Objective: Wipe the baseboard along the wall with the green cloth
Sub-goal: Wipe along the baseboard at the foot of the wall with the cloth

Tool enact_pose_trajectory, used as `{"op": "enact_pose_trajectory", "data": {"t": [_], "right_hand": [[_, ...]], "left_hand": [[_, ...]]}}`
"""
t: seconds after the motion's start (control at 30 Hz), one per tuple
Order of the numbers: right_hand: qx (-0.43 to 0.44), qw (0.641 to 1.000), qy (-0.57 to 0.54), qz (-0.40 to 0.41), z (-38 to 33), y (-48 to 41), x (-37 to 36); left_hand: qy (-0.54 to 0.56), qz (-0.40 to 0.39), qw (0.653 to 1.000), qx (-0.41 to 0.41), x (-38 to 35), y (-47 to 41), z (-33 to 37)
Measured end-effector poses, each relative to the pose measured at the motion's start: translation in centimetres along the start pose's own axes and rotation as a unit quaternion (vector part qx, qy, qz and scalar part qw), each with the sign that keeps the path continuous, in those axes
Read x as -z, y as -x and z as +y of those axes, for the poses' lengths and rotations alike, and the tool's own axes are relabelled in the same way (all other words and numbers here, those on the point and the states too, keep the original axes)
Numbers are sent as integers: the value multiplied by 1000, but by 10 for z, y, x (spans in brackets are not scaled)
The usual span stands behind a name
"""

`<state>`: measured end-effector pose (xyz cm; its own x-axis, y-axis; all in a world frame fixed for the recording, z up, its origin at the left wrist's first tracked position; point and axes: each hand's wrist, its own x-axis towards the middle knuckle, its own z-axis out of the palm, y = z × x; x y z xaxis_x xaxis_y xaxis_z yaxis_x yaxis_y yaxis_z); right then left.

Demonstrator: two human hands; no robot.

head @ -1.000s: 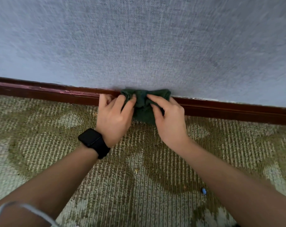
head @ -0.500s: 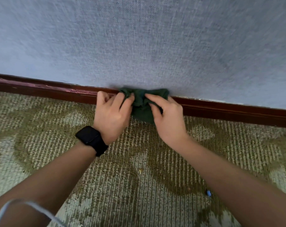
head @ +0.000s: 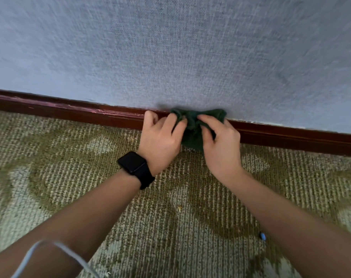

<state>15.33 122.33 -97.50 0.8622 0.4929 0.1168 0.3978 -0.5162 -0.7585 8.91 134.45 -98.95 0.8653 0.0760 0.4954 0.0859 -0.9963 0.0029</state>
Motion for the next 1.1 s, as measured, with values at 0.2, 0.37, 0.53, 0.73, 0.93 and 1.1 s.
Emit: {"op": "enact_pose_trajectory", "data": {"t": [0.2, 0.37, 0.53, 0.73, 0.93, 1.1], "right_hand": [[36, 992, -1, -123, -25, -11, -30], [43, 993, -6, -112, -13, -11, -21], [33, 998, 4, -52, 14, -1, 5], [32, 999, -8, -34, -1, -4, -10], [85, 994, 14, -72, -21, -10, -34], [120, 990, 43, -64, -4, -4, -19]], "left_hand": [[-36, -24, 997, 71, 14, 25, -43], [-35, -3, 996, 84, 7, 19, -29], [-10, 23, 1000, 10, -2, 1, -3], [-44, -18, 998, -32, 9, 6, -26], [-70, -31, 997, -3, 21, 19, -51], [-51, -29, 998, -26, 10, 19, -36]]}}
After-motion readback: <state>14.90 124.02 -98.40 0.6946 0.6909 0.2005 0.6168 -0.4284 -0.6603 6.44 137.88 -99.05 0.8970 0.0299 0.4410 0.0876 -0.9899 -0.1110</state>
